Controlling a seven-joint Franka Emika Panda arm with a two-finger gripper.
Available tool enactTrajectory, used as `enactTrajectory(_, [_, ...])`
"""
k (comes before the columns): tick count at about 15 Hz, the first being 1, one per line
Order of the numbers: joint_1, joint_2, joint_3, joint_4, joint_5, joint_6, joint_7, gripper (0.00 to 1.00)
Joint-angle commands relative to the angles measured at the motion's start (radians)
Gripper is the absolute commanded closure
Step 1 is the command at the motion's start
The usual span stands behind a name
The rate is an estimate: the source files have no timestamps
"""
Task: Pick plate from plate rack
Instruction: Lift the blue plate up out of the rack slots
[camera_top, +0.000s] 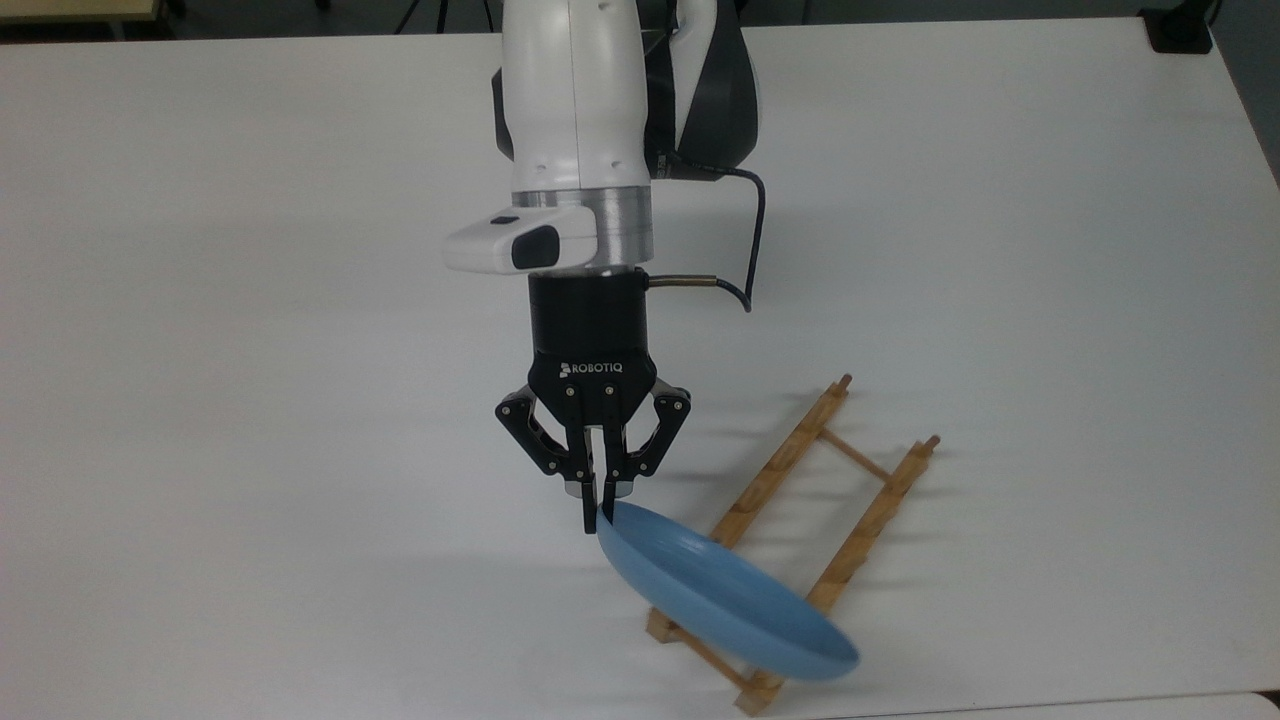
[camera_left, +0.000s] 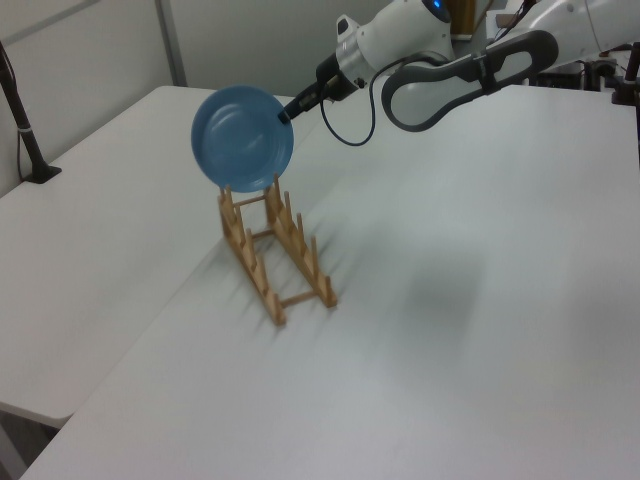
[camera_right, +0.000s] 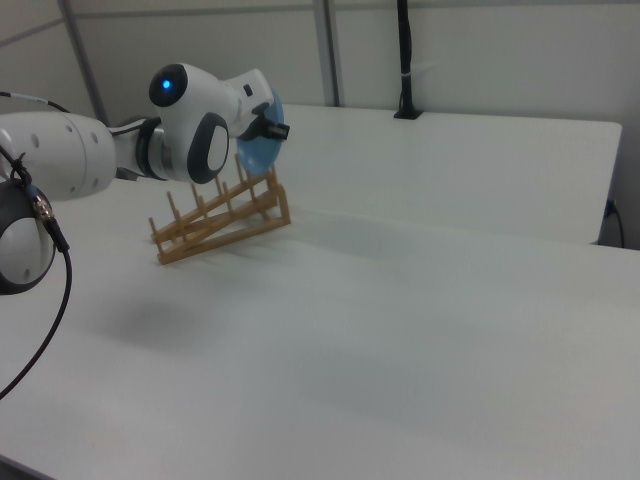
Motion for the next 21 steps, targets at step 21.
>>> enactTrajectory(21, [-0.247,-0.361,-0.007,-0.272,0.067,-1.145,-0.600,1.00])
